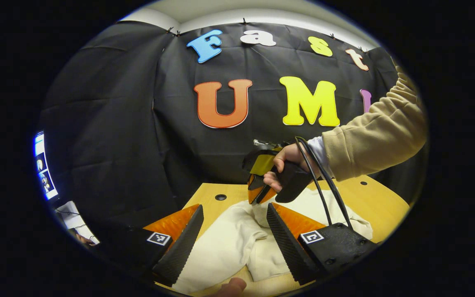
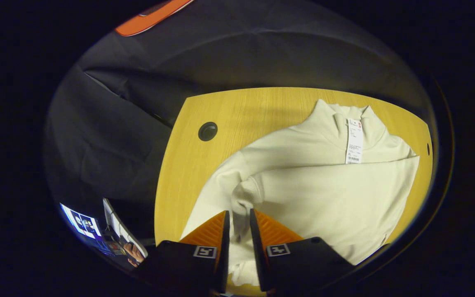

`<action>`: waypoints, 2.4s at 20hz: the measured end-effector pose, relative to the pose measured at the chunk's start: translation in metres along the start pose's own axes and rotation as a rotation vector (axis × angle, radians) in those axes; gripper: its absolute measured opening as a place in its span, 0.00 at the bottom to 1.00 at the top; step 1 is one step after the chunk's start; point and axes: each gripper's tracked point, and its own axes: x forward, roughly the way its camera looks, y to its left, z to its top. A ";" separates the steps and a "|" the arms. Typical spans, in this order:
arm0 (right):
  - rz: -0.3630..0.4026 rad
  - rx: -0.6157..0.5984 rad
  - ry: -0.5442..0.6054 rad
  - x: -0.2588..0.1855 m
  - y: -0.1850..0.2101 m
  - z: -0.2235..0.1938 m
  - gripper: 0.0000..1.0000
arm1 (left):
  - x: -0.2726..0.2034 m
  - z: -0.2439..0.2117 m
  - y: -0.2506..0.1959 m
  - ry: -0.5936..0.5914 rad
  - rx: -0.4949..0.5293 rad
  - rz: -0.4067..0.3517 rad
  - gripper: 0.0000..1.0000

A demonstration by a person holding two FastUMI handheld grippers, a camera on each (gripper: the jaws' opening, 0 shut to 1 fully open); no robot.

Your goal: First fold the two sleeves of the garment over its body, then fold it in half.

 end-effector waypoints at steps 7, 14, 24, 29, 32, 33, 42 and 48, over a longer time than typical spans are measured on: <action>0.033 -0.088 -0.115 -0.050 0.001 0.003 0.84 | -0.018 -0.006 0.039 0.006 0.084 0.097 0.99; 0.012 -0.061 -0.257 -0.108 -0.030 0.014 0.94 | -0.037 -0.027 0.071 0.062 0.035 0.209 0.98; -0.092 -0.129 -0.653 -0.255 -0.128 0.031 0.97 | -0.058 -0.112 0.134 0.327 -0.172 0.474 0.99; -0.215 -0.238 -0.982 -0.364 -0.162 0.018 0.97 | -0.064 -0.156 0.143 0.448 -0.293 0.523 0.98; -0.279 -0.251 -1.115 -0.417 -0.178 -0.012 0.96 | -0.075 -0.190 0.145 0.570 -0.375 0.578 0.98; -0.304 -0.265 -1.150 -0.431 -0.185 -0.021 0.96 | -0.079 -0.200 0.145 0.612 -0.407 0.595 0.98; -0.384 -0.376 -1.210 -0.476 -0.214 -0.103 0.94 | -0.064 -0.246 0.119 0.837 -0.631 0.601 0.98; -0.373 -0.374 -1.153 -0.458 -0.215 -0.122 0.94 | -0.082 -0.267 0.120 0.978 -0.712 0.694 0.98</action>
